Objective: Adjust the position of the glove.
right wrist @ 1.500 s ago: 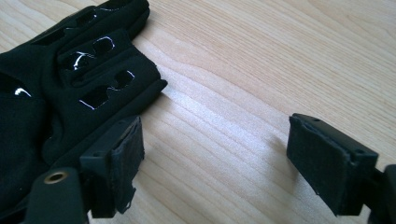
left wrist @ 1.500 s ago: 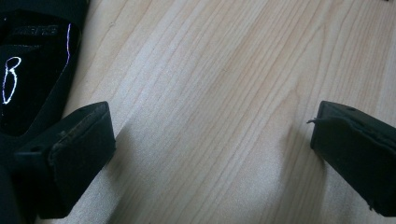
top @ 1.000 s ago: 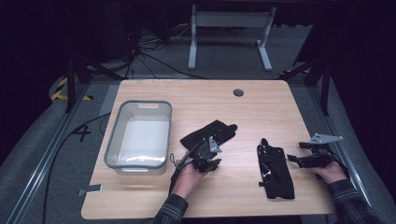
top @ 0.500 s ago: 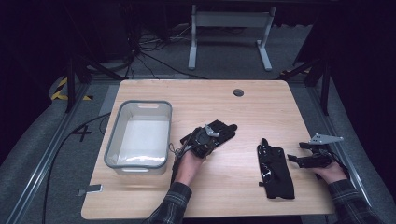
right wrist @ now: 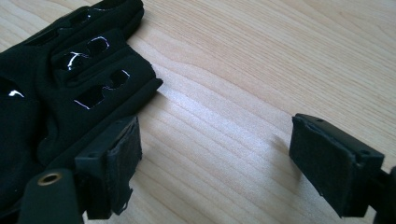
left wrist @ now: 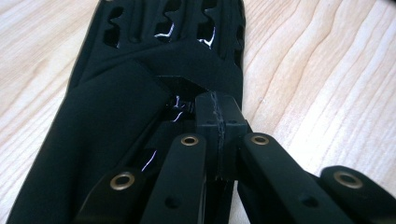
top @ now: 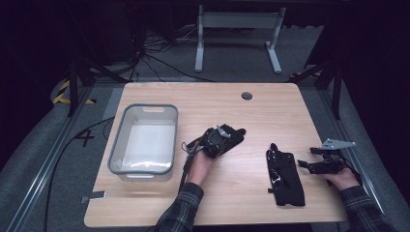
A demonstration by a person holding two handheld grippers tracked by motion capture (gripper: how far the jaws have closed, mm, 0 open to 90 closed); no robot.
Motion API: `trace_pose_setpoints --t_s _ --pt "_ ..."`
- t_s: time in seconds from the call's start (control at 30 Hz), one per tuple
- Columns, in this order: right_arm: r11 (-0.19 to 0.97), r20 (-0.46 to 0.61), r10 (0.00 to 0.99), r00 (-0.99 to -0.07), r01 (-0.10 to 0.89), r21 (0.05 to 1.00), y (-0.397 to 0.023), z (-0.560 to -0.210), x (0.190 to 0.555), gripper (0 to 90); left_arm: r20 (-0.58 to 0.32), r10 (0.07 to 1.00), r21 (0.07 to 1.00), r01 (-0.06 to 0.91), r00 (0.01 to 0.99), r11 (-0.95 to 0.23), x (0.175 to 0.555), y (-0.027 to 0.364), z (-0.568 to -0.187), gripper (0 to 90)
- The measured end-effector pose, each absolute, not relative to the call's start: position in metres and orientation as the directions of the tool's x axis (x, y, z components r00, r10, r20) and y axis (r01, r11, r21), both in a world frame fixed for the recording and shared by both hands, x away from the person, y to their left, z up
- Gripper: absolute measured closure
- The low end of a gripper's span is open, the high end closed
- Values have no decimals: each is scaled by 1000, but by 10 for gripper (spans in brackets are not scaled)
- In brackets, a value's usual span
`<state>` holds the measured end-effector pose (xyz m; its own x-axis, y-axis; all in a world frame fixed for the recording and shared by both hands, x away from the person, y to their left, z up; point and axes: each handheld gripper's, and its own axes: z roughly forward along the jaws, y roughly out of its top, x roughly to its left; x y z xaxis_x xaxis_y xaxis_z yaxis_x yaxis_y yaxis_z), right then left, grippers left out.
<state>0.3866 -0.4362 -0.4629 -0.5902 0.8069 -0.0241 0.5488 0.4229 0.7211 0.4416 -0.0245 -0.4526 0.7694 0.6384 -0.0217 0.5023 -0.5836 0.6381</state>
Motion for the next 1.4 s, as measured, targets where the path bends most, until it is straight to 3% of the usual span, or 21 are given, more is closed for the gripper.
trace_pose_setpoints --t_s 0.43,1.03,1.23,1.4 --pt "423 -25 807 -590 549 721 -436 -463 387 174 -89 572 642 486 816 -593 426 -39 -454 898" --pt "423 -25 807 -590 548 721 -436 -463 387 174 -95 462 650 407 882 -642 399 -74 -452 889" --pt "423 -24 807 -590 549 721 -436 -463 387 174 -92 483 686 407 871 -603 400 -62 -436 894" --pt "423 -24 807 -590 549 721 -436 -463 387 174 -65 564 701 440 823 -562 416 -39 -430 896"
